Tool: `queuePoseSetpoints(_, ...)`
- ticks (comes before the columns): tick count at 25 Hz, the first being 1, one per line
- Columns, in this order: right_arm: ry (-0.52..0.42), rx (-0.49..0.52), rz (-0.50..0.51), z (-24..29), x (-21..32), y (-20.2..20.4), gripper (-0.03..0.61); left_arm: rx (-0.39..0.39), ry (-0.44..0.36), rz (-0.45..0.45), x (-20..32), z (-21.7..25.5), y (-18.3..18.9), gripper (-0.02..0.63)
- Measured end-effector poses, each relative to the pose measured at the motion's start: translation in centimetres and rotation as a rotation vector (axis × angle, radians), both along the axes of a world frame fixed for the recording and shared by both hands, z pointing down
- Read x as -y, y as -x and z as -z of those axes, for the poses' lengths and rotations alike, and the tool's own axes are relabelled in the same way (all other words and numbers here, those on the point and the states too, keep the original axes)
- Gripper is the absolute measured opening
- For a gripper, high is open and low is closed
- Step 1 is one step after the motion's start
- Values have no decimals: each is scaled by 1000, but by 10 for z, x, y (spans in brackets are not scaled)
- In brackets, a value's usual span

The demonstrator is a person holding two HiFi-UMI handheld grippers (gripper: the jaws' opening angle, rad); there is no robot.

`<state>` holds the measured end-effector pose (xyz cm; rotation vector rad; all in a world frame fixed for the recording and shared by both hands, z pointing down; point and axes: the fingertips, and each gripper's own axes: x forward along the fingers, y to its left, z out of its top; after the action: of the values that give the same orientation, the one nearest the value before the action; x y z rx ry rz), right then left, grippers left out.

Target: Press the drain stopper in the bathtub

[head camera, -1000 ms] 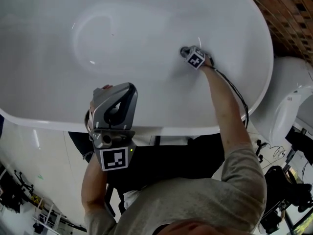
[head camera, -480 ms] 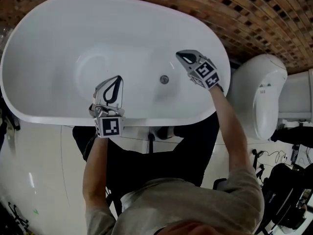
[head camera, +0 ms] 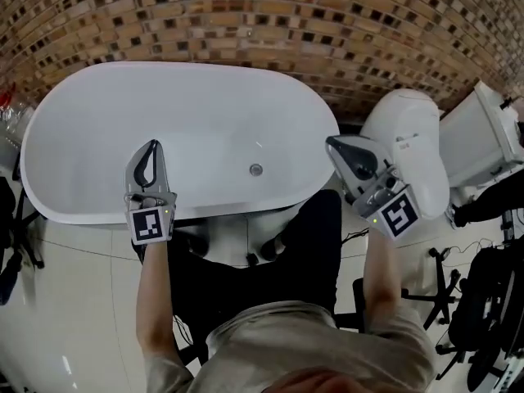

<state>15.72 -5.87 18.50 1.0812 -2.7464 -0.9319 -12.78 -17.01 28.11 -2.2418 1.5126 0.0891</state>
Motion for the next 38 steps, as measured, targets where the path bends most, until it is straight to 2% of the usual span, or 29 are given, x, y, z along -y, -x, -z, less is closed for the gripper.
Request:
queuePoseSetpoints(3, -97, -3, 24, 36, -44, 9, 0, -61, -69, -91, -45, 46, -15, 3)
queuePoseSetpoints(5, -166, 12, 61, 58, -72, 20, 0, -71, -104, -161, -76, 70, -30, 3)
queuePoseSetpoints(11, -304, -41, 79, 84, -137, 40, 0, -23, -206, -419, -175, 131, -77, 3)
queuePoseSetpoints(15, -396, -36, 116, 106, -172, 43, 0, 12, -258, -521, -216, 161, -87, 3)
queuePoseSetpoints(21, -478, -39, 140, 128, -206, 45, 0, 62, -318, -551, -254, 188, -98, 3)
queuePoseSetpoints(25, -512, -60, 149, 125, -221, 49, 0, 124, -341, -544, -273, 191, -103, 3)
queuePoseSetpoints(29, -529, -109, 106, 117, -222, 43, 0, 145, -357, -559, -288, 189, -108, 3)
queuePoseSetpoints(34, -527, -117, 71, 115, -214, 39, 0, 172, -375, -533, -293, 186, -106, 3)
queuePoseSetpoints(38, -527, -137, 68, 112, -210, 42, 0, 237, -405, -489, -294, 184, -111, 3)
